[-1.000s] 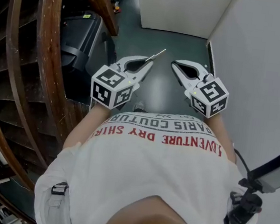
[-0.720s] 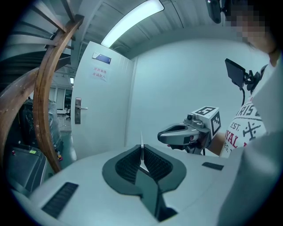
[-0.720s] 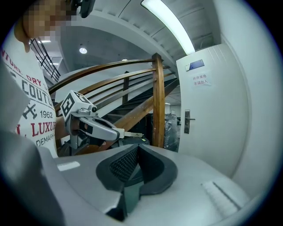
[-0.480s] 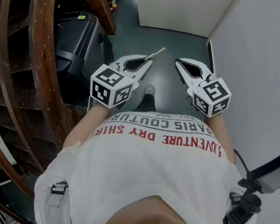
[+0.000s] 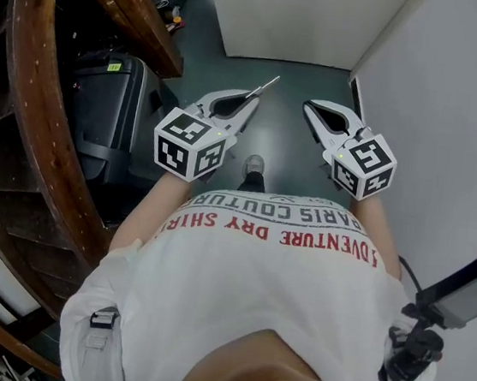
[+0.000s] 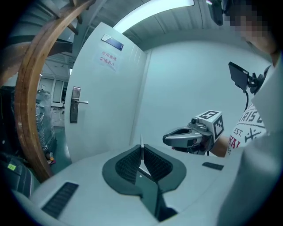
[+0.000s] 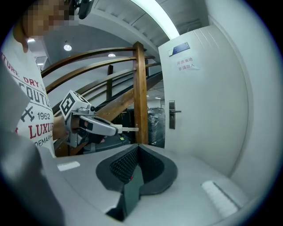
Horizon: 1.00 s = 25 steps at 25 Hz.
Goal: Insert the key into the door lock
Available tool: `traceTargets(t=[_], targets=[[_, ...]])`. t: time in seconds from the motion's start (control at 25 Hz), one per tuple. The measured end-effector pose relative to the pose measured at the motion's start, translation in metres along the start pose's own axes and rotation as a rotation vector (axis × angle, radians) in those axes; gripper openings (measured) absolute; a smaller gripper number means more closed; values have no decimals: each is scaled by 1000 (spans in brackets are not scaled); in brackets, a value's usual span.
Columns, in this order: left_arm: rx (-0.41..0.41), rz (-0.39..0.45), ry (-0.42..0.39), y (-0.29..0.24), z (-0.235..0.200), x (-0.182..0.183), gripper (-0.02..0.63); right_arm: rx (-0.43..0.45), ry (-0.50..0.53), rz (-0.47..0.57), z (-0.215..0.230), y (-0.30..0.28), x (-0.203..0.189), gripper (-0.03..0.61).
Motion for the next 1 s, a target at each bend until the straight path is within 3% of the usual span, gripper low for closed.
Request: traceTargets(t=[0.24, 0.44, 0.76, 1.0], targets=[[-39, 23, 33, -42, -115, 85, 21, -45, 38, -38, 95, -82, 81, 3], [-43, 54, -5, -60, -172, 132, 21, -74, 51, -1, 138, -120, 125, 3], [-16, 61, 3, -72, -225, 139, 21, -56, 65, 10, 158, -169, 130, 3], [14, 57, 25, -76, -250, 151, 21, 2, 104, 37, 174, -195, 165, 3]])
Point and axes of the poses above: the fingertips, and each gripper's own axes: y backward along the fingers, z to its right, x out of its top, the point moved 3 cm from there along y, backward along the fingers, and after that the axes turned 12 degrees about -z, right-handed, at the moved point
